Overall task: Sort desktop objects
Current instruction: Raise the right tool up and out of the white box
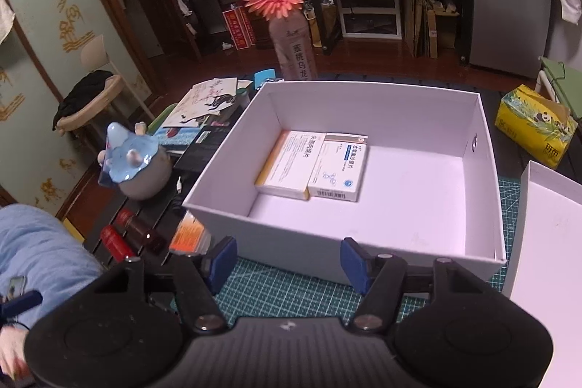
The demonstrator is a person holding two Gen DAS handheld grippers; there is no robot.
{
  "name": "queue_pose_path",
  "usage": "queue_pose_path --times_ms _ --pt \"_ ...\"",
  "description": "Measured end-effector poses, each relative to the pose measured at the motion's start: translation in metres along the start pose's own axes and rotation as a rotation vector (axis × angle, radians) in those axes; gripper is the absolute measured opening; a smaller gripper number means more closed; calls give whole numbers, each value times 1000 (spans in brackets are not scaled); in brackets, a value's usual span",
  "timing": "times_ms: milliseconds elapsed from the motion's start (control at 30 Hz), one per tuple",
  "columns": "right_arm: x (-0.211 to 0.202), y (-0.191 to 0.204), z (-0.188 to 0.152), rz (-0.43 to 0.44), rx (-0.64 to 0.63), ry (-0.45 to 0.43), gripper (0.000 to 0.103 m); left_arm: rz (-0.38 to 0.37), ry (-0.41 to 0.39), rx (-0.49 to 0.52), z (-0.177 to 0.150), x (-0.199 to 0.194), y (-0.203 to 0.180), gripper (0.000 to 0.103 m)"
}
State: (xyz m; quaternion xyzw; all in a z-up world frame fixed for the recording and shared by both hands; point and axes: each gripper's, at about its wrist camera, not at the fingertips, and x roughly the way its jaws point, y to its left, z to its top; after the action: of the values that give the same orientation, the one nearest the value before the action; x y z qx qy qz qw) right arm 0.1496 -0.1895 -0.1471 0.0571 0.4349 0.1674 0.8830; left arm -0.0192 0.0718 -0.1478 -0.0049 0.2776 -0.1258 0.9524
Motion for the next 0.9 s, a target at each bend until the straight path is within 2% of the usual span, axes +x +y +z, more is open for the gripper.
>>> queue_pose_path --times_ms 133,900 --pt "-8 5 -11 -1 -19 -14 70 1 -1 4 0 -1 -1 103" --pt "-27 2 -41 -28 -42 -56 70 19 20 5 2 4 -1 103"
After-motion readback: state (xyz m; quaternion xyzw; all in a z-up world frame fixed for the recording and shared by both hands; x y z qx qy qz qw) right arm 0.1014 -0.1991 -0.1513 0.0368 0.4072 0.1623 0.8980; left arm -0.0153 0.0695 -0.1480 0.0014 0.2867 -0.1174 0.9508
